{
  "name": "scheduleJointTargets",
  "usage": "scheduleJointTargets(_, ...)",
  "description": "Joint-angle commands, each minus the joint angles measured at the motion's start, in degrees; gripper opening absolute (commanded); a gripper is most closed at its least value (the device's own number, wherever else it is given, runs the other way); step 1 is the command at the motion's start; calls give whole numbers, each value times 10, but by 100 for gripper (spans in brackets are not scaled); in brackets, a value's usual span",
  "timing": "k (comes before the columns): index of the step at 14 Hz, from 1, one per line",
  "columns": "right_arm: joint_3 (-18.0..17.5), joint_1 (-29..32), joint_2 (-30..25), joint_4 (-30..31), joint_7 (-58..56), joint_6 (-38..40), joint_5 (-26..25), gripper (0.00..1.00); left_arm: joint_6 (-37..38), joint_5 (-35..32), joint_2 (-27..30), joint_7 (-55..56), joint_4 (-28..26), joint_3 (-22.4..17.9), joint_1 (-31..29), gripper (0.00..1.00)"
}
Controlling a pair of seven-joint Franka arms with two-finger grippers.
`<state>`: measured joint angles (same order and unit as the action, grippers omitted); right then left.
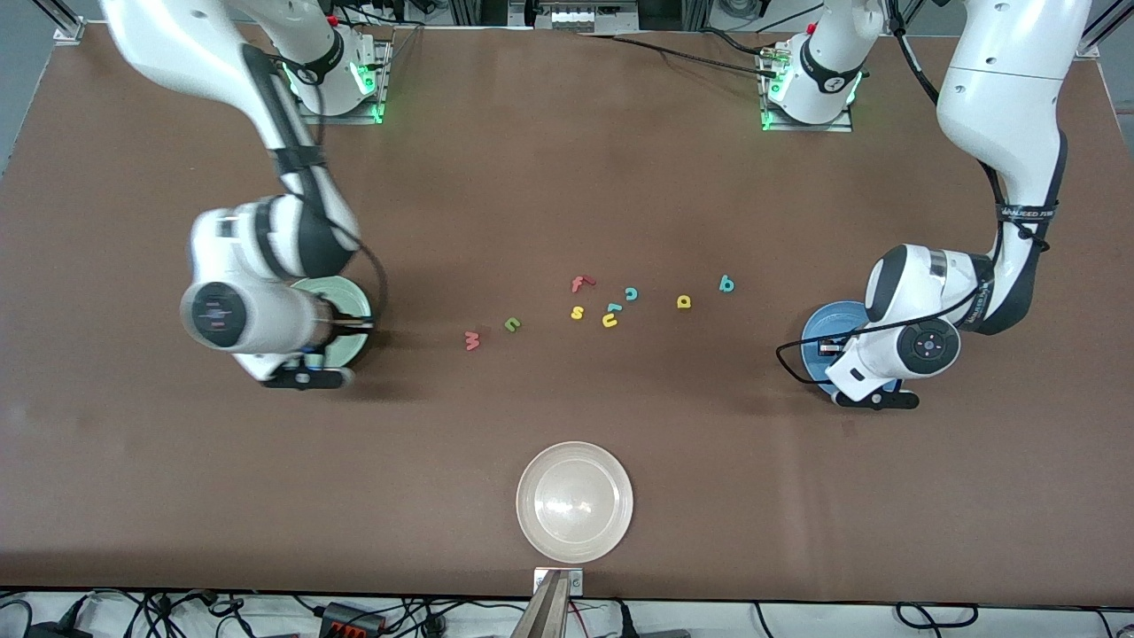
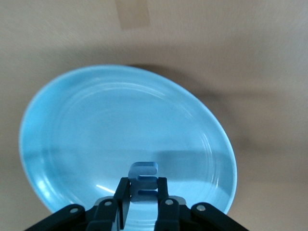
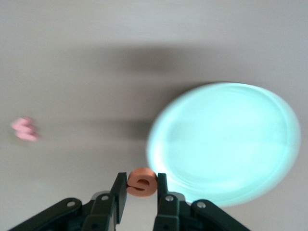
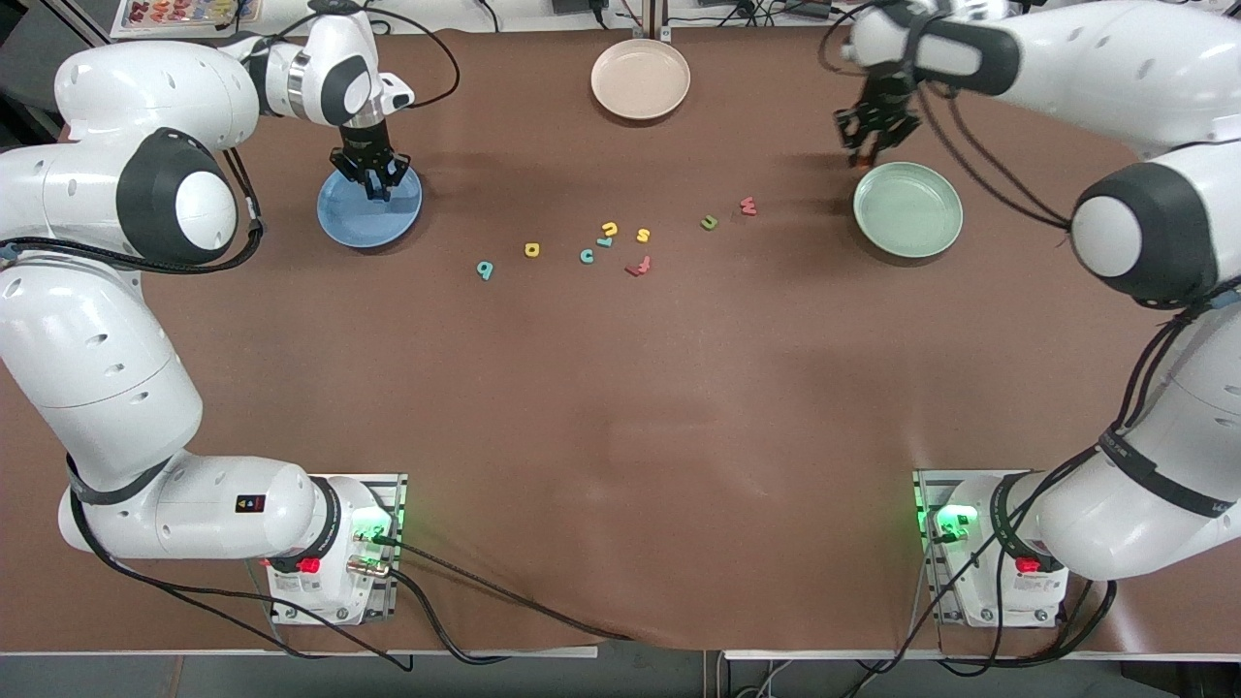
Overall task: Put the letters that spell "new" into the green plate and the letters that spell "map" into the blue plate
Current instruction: 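Drop the blue letter on the blue plate while the right gripper drops orange e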
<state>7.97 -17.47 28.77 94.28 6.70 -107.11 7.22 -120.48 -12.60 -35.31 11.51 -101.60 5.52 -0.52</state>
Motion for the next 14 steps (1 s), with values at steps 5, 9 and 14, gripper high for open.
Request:
scheduleJointTargets(5, 23, 26, 1, 96, -66, -70, -5, 9, 71, -6, 55, 29, -6, 69, -11, 100)
scheduleJointTargets(9, 23, 26, 24, 112, -68, -117, -6, 13, 89, 60, 60, 118, -11, 135, -17, 100)
scheduleJointTargets(14, 24, 30, 43, 105, -57, -142, -11, 100, -3, 59, 51, 122, -63, 209, -11, 100)
